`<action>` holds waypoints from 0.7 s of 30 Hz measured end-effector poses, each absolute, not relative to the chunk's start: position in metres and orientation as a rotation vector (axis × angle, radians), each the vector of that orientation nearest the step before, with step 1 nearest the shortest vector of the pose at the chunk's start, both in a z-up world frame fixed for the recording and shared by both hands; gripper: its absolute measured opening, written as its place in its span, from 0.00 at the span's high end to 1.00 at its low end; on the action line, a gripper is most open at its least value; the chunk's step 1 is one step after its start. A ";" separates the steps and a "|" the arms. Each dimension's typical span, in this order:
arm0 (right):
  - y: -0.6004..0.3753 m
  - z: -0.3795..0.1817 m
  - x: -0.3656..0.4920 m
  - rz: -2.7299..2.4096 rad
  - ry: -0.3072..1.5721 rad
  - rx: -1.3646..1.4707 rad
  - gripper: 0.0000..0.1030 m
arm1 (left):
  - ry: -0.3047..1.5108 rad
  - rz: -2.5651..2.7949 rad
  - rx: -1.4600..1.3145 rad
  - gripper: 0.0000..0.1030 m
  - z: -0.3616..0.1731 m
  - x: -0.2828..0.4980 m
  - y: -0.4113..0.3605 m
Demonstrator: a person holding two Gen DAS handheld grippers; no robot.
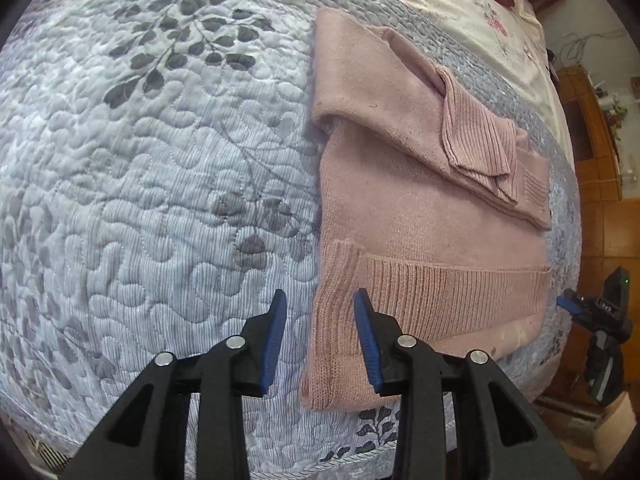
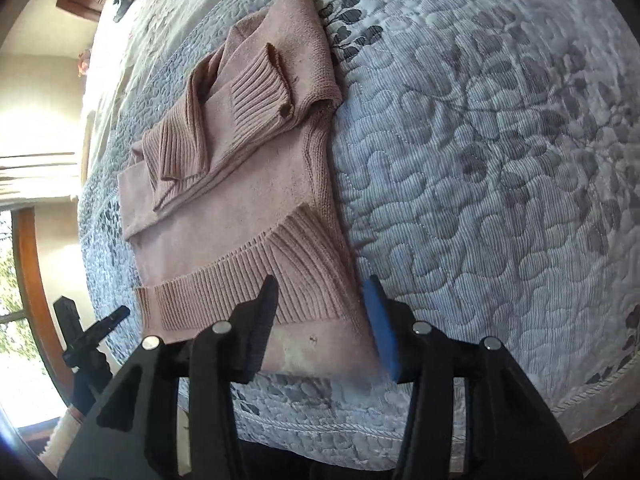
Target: Fold small clothes
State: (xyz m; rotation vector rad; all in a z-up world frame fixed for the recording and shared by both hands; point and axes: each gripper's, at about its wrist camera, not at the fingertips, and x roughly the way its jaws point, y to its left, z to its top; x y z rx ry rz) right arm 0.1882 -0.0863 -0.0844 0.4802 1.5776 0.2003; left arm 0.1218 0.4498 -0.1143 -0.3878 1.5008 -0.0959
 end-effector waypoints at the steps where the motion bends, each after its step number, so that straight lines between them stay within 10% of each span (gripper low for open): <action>1: -0.080 -0.084 0.188 0.213 1.581 0.436 0.56 | 1.508 -0.109 -0.349 0.60 -0.117 0.125 0.443; 9: -0.053 -0.089 0.189 0.244 1.592 0.287 0.56 | 1.585 -0.128 -0.192 0.58 -0.152 0.144 0.415; 15: -0.043 -0.093 0.199 0.244 1.579 0.178 0.55 | 1.550 -0.145 -0.163 0.85 -0.144 0.147 0.403; 21: -0.026 -0.118 0.213 0.235 1.610 0.120 0.57 | 1.512 -0.166 -0.209 0.85 -0.135 0.140 0.408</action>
